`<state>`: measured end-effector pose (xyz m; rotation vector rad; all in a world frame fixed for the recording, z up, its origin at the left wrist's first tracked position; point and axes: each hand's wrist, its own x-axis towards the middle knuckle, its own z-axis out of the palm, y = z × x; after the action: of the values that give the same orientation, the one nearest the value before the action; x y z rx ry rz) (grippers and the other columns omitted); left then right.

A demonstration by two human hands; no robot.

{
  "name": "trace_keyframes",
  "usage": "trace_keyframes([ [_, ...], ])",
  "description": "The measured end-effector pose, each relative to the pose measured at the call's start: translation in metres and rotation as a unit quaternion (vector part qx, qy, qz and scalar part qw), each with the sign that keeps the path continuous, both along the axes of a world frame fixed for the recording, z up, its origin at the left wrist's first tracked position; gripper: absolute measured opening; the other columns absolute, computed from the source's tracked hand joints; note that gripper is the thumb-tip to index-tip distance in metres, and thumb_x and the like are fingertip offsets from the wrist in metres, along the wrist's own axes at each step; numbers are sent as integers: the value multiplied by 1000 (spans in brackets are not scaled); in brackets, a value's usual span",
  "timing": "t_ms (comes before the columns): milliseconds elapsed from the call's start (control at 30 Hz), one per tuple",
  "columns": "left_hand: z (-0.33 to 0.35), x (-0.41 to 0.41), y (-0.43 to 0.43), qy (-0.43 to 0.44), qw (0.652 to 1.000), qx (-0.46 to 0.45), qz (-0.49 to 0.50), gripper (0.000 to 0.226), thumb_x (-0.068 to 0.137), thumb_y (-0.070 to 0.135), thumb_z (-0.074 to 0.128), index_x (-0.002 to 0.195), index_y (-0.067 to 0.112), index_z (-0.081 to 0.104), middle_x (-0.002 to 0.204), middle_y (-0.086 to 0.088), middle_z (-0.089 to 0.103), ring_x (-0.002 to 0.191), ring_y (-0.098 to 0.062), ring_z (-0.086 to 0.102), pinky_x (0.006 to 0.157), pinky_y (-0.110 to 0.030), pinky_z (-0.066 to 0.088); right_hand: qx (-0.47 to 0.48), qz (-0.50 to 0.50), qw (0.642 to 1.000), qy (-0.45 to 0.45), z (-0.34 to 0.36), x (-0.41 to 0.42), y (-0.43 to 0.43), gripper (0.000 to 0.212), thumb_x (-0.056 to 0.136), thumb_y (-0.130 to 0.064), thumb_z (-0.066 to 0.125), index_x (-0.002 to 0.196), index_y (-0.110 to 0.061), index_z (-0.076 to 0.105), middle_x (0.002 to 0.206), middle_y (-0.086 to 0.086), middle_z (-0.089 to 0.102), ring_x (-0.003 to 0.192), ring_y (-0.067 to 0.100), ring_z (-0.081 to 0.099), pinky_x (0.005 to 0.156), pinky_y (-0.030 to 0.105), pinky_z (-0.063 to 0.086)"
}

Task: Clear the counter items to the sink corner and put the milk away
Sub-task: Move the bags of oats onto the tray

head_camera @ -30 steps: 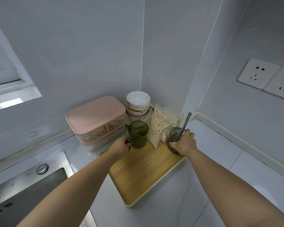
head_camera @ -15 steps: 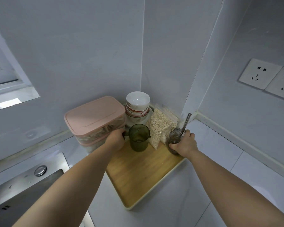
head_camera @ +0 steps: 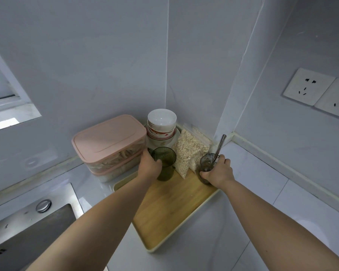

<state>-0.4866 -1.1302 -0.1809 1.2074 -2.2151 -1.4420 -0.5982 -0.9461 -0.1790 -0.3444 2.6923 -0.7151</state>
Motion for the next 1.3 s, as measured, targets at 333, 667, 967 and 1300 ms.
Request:
trace_keyframes([
  [333,9,-12,-18,-38,991,-122,-28,50,90,-2,40,138,11,46,137,-10,51,127,-28,46,104,-35,37,-7,3,1000,9,-1,-2,0,96,73,-40,74,143,-11,15,136,11,27,125,32,35,101,38,37],
  [667,11,-7,-27,-22,959,-262,-107,33,92,9,47,122,10,61,117,-8,64,108,-25,56,89,-32,43,-8,9,1000,7,2,-1,0,96,72,-40,74,143,-11,16,136,10,28,126,31,35,102,38,37],
  [967,15,1,-6,-25,906,-374,-195,39,87,12,52,125,6,57,127,-11,57,119,-31,47,96,-39,41,64,48,997,6,9,1,8,112,72,-48,73,149,-14,-2,149,8,16,135,30,24,108,42,33],
  [1300,47,12,43,-61,819,-454,-346,56,92,23,44,146,17,29,155,-5,21,144,-23,14,117,-38,13,36,48,996,72,38,35,45,83,88,-40,55,149,-11,7,154,9,14,139,30,19,109,41,30],
])
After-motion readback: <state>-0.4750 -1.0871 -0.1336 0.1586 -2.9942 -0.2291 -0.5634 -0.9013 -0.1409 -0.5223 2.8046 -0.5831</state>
